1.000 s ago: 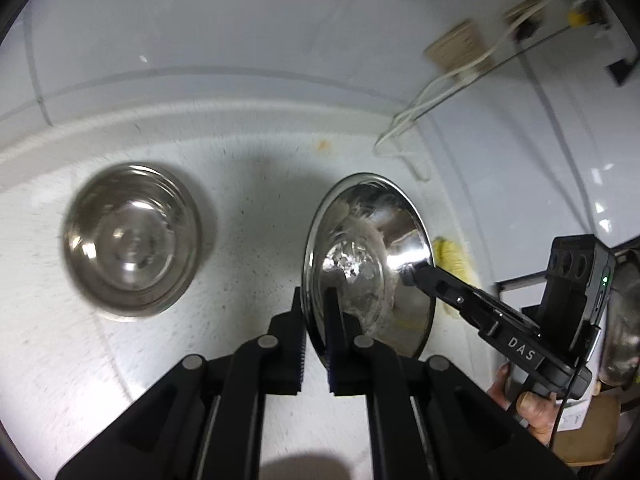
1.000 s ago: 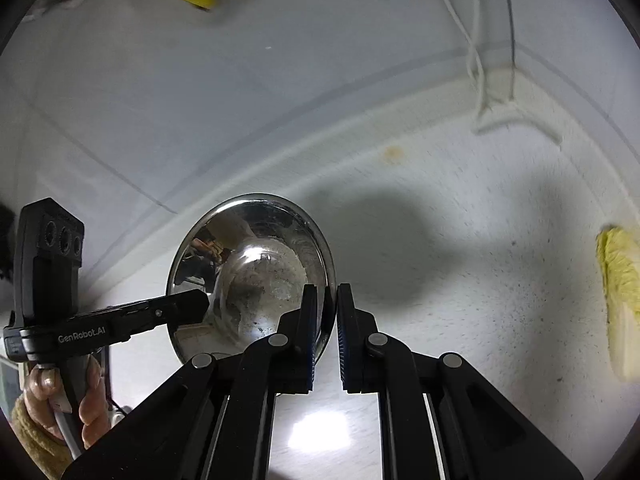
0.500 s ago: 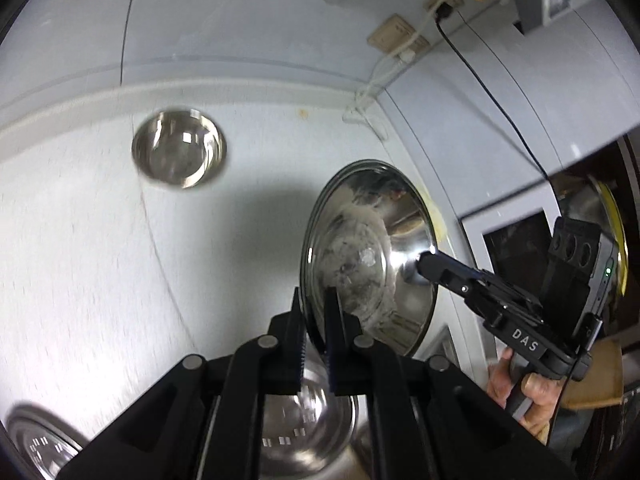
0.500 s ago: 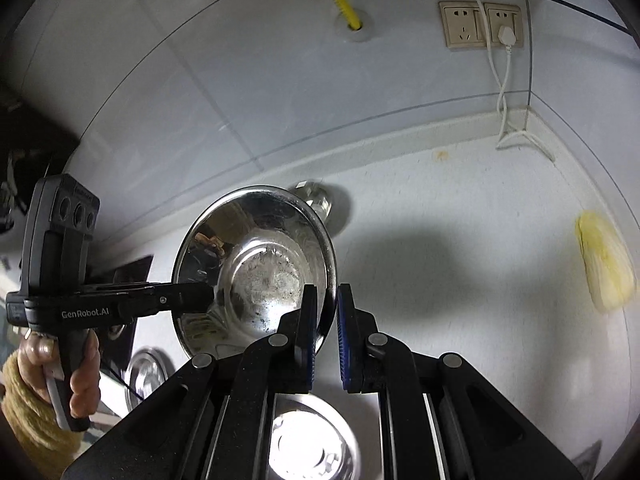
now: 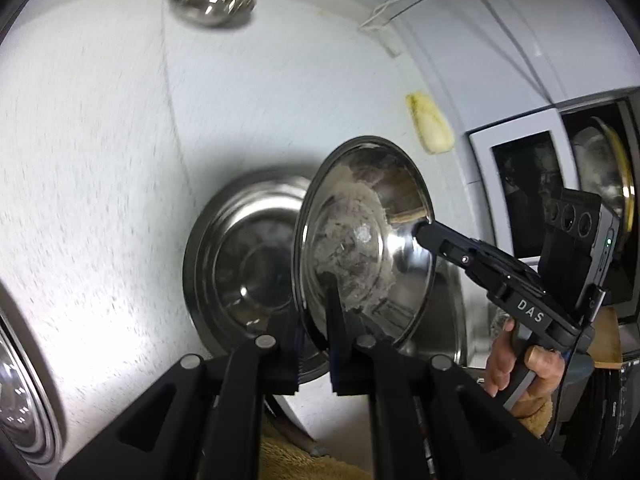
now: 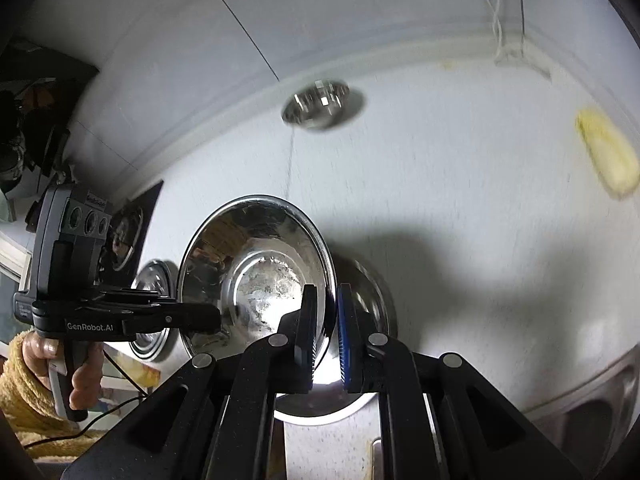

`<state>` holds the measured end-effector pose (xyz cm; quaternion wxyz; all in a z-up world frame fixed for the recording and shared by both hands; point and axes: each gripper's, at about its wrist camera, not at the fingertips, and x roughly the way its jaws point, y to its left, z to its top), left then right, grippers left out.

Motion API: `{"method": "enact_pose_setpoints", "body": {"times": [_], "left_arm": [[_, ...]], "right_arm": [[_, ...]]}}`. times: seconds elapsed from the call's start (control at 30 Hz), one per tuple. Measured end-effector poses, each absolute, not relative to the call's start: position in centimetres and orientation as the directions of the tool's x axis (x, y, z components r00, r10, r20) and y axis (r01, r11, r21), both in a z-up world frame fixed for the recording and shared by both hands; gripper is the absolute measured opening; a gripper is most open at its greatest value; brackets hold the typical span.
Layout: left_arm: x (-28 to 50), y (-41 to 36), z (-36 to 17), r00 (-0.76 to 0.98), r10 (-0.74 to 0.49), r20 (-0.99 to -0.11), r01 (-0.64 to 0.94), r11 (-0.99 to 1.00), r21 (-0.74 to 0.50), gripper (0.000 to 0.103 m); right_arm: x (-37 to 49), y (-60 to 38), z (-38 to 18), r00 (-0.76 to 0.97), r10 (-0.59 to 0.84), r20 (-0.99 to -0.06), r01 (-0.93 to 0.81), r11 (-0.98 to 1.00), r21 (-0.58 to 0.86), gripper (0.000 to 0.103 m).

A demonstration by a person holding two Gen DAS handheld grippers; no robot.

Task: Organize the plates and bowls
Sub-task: 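Lower the medium bowl into the large bowl and open both tools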

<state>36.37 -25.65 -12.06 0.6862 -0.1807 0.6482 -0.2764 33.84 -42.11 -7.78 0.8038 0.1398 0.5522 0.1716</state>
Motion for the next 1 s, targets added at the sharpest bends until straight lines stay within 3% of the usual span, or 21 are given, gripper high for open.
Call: {"method": "enact_pose_setpoints", "body": {"times": [0.37,1.0], "left_arm": [[36.2,-26.8,-18.9,-0.038,-0.555,-0.831,0.052,0.829,-0.557,0.008],[35.8,-26.0,-18.9,0.02,-0.543,-0.839,0.058,0.839,-0.542,0.009]], "right_arm": [[33.8,-42.0,-14.7,0.216,0.446,-0.869,-0.07,0.894,0.442,0.009],[34.0,-41.2,-15.2,0.218,0.435,-0.873,-0.093,0.9,0.425,0.009]]}}
